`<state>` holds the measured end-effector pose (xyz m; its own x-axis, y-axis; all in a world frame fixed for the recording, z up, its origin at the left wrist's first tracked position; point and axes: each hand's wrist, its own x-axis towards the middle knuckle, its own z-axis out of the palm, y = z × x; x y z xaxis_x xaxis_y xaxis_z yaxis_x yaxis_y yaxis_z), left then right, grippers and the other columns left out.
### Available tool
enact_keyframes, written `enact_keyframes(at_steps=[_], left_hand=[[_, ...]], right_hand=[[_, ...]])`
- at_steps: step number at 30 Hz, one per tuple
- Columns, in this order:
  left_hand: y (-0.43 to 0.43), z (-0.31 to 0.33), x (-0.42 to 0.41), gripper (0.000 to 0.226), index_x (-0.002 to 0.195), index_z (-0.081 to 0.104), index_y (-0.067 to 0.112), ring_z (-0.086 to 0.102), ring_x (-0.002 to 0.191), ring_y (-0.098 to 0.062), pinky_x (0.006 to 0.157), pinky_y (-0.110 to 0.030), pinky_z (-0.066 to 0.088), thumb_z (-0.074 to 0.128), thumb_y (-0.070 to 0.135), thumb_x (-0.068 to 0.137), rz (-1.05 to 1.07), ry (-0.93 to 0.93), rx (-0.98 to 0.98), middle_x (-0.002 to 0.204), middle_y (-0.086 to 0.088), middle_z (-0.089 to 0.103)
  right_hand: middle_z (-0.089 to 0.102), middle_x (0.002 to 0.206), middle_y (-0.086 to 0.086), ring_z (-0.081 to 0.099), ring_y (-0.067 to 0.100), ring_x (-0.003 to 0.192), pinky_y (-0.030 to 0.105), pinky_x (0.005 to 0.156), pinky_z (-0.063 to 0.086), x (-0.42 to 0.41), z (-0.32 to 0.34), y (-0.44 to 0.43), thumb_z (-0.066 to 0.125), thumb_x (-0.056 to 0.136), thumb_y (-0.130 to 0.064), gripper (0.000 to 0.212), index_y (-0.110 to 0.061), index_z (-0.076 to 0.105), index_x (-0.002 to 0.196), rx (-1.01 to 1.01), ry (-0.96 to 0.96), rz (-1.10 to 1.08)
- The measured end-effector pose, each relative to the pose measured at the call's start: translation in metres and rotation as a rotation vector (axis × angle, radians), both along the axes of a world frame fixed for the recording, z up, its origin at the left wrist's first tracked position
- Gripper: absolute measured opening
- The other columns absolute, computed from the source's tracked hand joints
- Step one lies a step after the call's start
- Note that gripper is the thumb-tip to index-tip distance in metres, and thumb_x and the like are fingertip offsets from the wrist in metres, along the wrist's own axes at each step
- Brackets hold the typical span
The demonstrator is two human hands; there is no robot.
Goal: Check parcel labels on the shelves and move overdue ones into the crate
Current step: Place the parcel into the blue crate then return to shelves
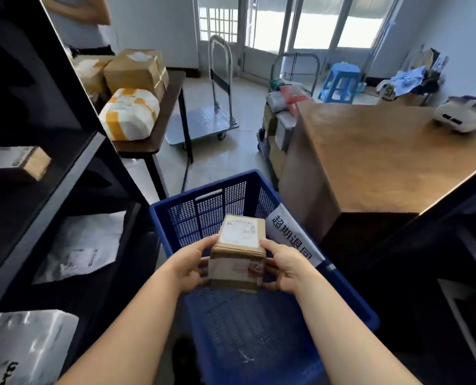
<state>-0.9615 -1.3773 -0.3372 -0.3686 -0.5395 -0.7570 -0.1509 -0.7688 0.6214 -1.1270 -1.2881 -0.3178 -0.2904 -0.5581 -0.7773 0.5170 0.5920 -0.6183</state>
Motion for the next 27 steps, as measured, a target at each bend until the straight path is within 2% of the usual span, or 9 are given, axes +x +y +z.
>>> enact_keyframes(at_steps=[5,8,9,13,17,21,24,26,27], left_hand=[[-0.096,-0.054,-0.028,0.045,0.104,0.067,0.010,0.063,0.097,-0.030,0.074,-0.038,0.052,0.076,0.036,0.069,-0.084,-0.034,0.075,0.104,-0.018,0.068],[-0.152,-0.091,-0.050,0.044,0.110,0.067,0.009,0.062,0.108,-0.032,0.093,-0.041,0.051,0.074,0.035,0.075,-0.150,-0.066,0.091,0.110,-0.019,0.068],[-0.168,-0.104,-0.058,0.042,0.111,0.067,0.008,0.061,0.107,-0.031,0.094,-0.040,0.049,0.071,0.035,0.079,-0.171,-0.076,0.097,0.111,-0.018,0.068],[-0.212,-0.167,-0.096,0.037,0.111,0.068,0.010,0.060,0.093,-0.022,0.072,-0.030,0.045,0.060,0.039,0.089,-0.275,-0.127,0.108,0.107,-0.011,0.069],[-0.236,-0.249,-0.124,0.038,0.111,0.068,0.013,0.060,0.089,-0.021,0.069,-0.030,0.042,0.058,0.043,0.090,-0.335,-0.186,0.116,0.102,-0.009,0.071],[-0.248,-0.334,-0.151,0.037,0.105,0.068,0.014,0.055,0.077,-0.017,0.054,-0.026,0.039,0.058,0.046,0.089,-0.372,-0.257,0.158,0.094,-0.006,0.067],[-0.250,-0.391,-0.170,0.030,0.088,0.066,0.014,0.053,0.069,-0.016,0.040,-0.018,0.041,0.054,0.041,0.093,-0.393,-0.264,0.196,0.075,-0.004,0.066],[-0.250,-0.434,-0.178,0.026,0.092,0.066,0.018,0.056,0.073,-0.017,0.051,-0.022,0.044,0.054,0.040,0.094,-0.413,-0.264,0.192,0.076,-0.003,0.067],[-0.250,-0.454,-0.181,0.024,0.098,0.067,0.021,0.059,0.080,-0.018,0.063,-0.027,0.046,0.055,0.041,0.093,-0.425,-0.274,0.181,0.086,-0.004,0.068]], right_hand=[[0.066,0.086,0.007,0.060,0.022,0.083,0.050,0.084,0.049,-0.020,-0.058,-0.078,0.058,0.095,-0.028,0.013,-0.016,0.064,0.094,0.050,-0.072,-0.132],[0.068,0.092,0.009,0.061,0.023,0.086,0.043,0.072,0.052,-0.033,-0.102,-0.122,0.059,0.094,-0.029,0.022,-0.015,0.064,0.110,0.065,-0.114,-0.216],[0.069,0.092,0.008,0.061,0.023,0.085,0.040,0.068,0.051,-0.037,-0.118,-0.134,0.059,0.094,-0.029,0.023,-0.015,0.063,0.112,0.064,-0.125,-0.244],[0.073,0.090,0.007,0.064,0.023,0.085,0.036,0.066,0.050,-0.058,-0.186,-0.170,0.060,0.093,-0.027,0.023,-0.013,0.066,0.110,0.066,-0.153,-0.343],[0.075,0.093,0.009,0.067,0.023,0.088,0.035,0.071,0.053,-0.083,-0.263,-0.192,0.061,0.093,-0.028,0.024,-0.011,0.068,0.108,0.087,-0.154,-0.378],[0.075,0.082,0.002,0.067,0.017,0.080,0.029,0.064,0.048,-0.108,-0.351,-0.202,0.058,0.095,-0.025,0.017,-0.014,0.069,0.103,0.106,-0.129,-0.357],[0.073,0.083,0.001,0.064,0.012,0.067,0.020,0.046,0.043,-0.124,-0.421,-0.203,0.056,0.095,-0.025,0.016,-0.016,0.067,0.104,0.127,-0.117,-0.339],[0.072,0.086,0.003,0.063,0.012,0.064,0.019,0.042,0.043,-0.133,-0.466,-0.201,0.057,0.095,-0.027,0.018,-0.017,0.066,0.106,0.152,-0.118,-0.340],[0.073,0.091,0.004,0.066,0.015,0.071,0.022,0.049,0.049,-0.137,-0.487,-0.200,0.057,0.094,-0.028,0.021,-0.016,0.066,0.109,0.160,-0.132,-0.349]])
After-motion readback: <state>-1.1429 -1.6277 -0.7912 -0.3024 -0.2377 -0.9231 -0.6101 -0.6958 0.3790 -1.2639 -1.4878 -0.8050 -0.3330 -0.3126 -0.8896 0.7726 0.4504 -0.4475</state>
